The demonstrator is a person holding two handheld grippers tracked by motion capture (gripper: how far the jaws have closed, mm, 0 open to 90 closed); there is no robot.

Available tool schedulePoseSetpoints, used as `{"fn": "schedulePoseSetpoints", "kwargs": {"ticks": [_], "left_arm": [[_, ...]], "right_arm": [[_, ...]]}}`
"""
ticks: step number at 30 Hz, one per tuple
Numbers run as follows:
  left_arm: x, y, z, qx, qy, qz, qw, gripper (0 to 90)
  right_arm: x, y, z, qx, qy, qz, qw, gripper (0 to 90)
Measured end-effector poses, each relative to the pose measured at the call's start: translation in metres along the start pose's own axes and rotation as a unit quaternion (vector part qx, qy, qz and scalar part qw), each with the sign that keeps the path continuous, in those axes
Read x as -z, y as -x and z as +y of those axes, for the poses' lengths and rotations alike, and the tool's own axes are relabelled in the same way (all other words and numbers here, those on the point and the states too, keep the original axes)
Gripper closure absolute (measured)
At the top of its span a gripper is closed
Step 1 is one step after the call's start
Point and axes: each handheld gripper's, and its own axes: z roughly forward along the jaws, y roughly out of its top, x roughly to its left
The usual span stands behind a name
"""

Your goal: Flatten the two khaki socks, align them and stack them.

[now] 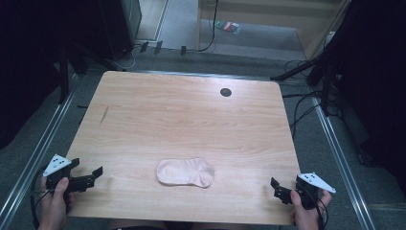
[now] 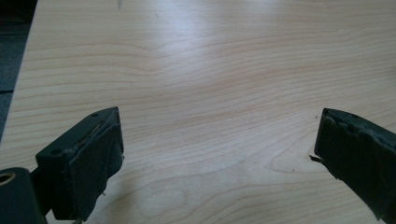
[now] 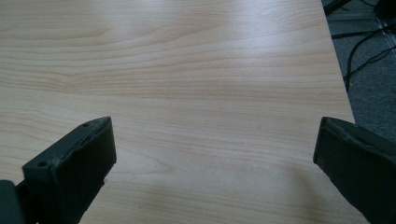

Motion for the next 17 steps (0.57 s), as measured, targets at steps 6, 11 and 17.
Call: {"fn": "schedulePoseSetpoints", "kwargs": {"ticks": [6,11,17], "left_arm": [[-0.0021,-0.0026,-0.0023,0.01,0.005,-0.002,0.9999,1.4],[-0.0036,-0.0036,-0.0021,0.018,0.0,-0.009,0.9998,1.3],[-0.0051,-0.0041,-0.0012,0.017,-0.007,-0.007,0.9998,1.3]], "right_arm": [[-0.0015,0.0028,-0.0011,-0.009,-0.004,0.009,0.9999,0.0],[-0.0026,0.0036,-0.0008,-0.013,-0.004,0.011,0.9999,0.0],[-0.003,0.0043,-0.0008,-0.018,-0.006,0.01,0.9998,0.0]]}}
